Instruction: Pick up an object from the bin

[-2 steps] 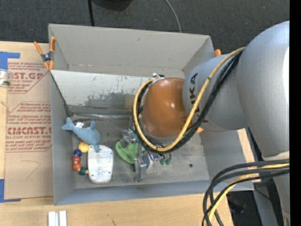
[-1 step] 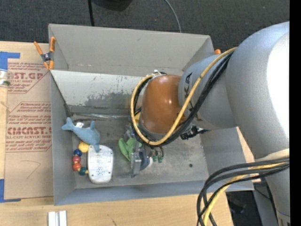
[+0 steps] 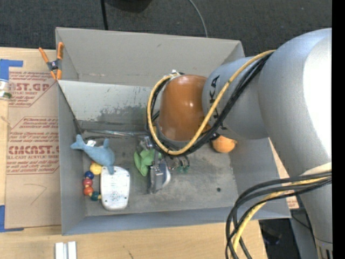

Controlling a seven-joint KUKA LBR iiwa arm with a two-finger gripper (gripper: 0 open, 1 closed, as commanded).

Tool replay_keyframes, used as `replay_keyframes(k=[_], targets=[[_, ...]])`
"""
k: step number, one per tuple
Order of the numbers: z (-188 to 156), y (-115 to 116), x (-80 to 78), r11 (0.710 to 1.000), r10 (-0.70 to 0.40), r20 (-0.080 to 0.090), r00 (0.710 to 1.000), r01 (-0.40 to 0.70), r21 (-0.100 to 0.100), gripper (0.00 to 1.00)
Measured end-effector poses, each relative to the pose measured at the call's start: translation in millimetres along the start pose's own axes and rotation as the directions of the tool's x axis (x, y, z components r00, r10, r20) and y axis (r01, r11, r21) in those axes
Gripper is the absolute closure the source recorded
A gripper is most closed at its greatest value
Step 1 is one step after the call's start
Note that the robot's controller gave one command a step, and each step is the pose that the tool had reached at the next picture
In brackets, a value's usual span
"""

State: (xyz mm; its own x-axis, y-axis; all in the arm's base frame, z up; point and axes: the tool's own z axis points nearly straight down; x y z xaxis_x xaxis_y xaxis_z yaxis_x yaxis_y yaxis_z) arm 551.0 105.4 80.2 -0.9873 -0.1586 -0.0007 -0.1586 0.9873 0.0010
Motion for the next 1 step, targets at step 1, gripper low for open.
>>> replay_keyframes(k=[1], targets=[[-3.8,-28.2,-36.8,0.992,0.123,0.002,0.992,-0.123,-0.003,1.0]])
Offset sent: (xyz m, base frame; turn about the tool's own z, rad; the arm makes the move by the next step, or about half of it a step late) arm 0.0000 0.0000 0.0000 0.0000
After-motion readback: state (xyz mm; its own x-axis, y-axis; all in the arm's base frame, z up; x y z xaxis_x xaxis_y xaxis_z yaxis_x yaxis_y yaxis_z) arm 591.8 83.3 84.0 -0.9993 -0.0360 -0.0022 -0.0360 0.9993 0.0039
